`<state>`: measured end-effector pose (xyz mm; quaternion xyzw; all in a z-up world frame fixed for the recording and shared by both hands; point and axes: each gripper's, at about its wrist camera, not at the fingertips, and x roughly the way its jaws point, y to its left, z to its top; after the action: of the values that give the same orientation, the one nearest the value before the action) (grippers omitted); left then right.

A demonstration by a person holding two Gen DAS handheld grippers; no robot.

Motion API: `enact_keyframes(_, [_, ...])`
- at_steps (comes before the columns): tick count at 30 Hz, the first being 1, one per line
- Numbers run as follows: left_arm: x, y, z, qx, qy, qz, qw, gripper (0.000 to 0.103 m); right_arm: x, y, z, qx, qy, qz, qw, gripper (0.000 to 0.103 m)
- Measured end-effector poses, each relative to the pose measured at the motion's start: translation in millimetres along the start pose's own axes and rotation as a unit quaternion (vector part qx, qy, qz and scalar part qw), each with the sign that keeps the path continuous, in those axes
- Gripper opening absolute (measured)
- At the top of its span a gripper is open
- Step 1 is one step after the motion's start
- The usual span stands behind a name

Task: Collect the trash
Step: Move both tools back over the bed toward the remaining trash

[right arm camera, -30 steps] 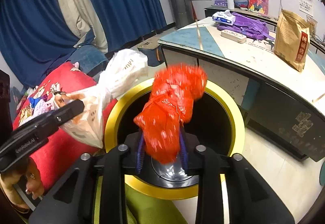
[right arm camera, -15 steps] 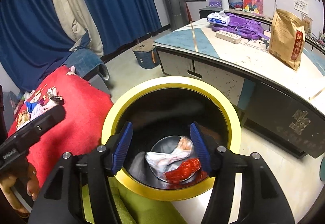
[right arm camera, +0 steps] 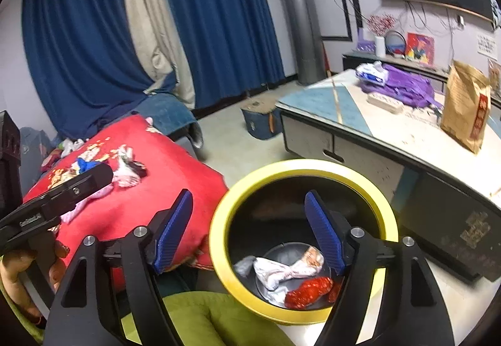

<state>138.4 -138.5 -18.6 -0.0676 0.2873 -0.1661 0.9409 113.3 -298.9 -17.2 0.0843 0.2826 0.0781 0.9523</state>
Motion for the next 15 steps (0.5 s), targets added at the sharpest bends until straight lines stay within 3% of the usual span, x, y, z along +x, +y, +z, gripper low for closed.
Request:
enact_keyframes(8, [-23.5,25.8,4.7,-0.015,-0.029,0.030,0.9990,0.092,-7.7,34.1,3.4,-0.039,-0.022,0.022,0.999,0.076])
enact_keyframes(15, [-38.4,49.6,9.6,-0.032,-0.047,0.056,0.9968,0.092,-1.0,67.3,3.2,-0.074,-0.015,0.048,0.996,0.076])
